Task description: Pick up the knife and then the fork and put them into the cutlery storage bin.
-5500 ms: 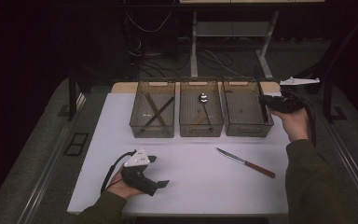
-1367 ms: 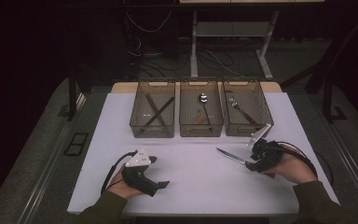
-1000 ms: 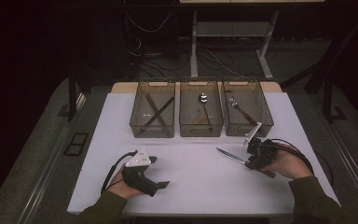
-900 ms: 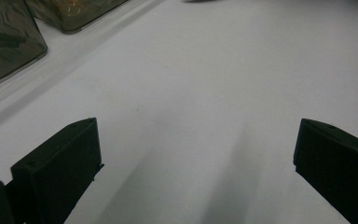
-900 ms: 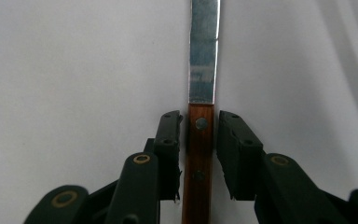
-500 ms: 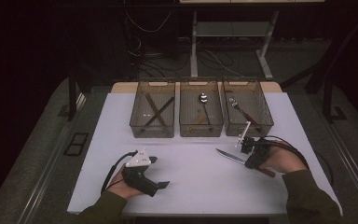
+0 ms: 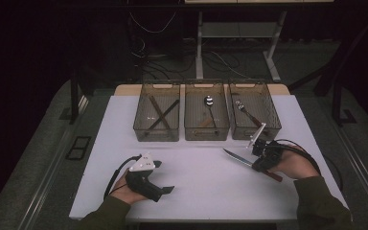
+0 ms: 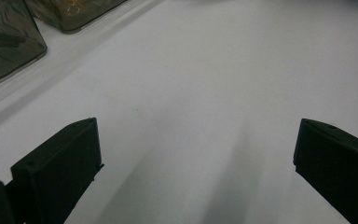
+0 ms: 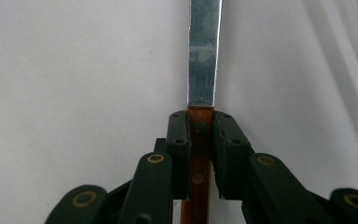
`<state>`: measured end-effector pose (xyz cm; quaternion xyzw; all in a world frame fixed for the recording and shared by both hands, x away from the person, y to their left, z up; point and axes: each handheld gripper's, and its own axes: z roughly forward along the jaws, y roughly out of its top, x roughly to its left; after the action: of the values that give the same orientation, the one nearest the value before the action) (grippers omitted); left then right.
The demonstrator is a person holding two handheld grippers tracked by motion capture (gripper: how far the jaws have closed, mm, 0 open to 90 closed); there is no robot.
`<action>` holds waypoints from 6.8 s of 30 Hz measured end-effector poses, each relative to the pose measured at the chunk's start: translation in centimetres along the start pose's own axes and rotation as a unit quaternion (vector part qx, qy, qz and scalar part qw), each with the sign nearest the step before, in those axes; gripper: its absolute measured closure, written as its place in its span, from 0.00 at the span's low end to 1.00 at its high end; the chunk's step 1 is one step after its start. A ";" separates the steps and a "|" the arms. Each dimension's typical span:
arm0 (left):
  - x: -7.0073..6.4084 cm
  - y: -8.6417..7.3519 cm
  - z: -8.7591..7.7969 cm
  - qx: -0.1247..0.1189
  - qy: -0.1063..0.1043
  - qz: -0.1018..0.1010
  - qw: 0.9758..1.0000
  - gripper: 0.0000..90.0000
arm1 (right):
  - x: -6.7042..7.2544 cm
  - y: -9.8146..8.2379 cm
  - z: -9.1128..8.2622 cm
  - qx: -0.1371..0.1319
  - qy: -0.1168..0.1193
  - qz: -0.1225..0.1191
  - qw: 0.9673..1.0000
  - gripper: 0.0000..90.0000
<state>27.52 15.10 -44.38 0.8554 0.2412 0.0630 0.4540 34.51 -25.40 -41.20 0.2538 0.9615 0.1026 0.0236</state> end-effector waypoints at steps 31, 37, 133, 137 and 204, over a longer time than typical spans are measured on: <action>0.3 0.0 -0.3 -0.012 0.001 -0.011 1.000 0.00 | -2.7 -4.4 -3.7 -0.259 0.001 0.125 0.958 0.86; 0.3 0.0 -0.4 -0.015 0.000 -0.016 1.000 0.00 | -3.0 -5.0 -4.7 -0.301 -0.021 0.149 0.942 0.86; 0.1 0.1 -0.2 -0.016 -0.009 -0.014 1.000 0.01 | -12.3 0.4 -3.5 -0.241 -0.106 0.274 0.925 0.45; 0.1 0.0 -0.1 -0.016 -0.007 -0.015 1.000 0.01 | -11.5 0.3 -3.9 -0.256 -0.103 0.266 0.924 0.36; 0.0 0.1 -0.3 -0.012 -0.002 -0.008 1.000 0.01 | 5.9 -7.4 1.0 -0.384 -0.076 0.163 0.906 0.14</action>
<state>27.40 15.29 -44.09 0.8479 0.2465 0.0604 0.4655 25.91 -28.60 -43.73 0.3855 0.7883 0.4462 0.1754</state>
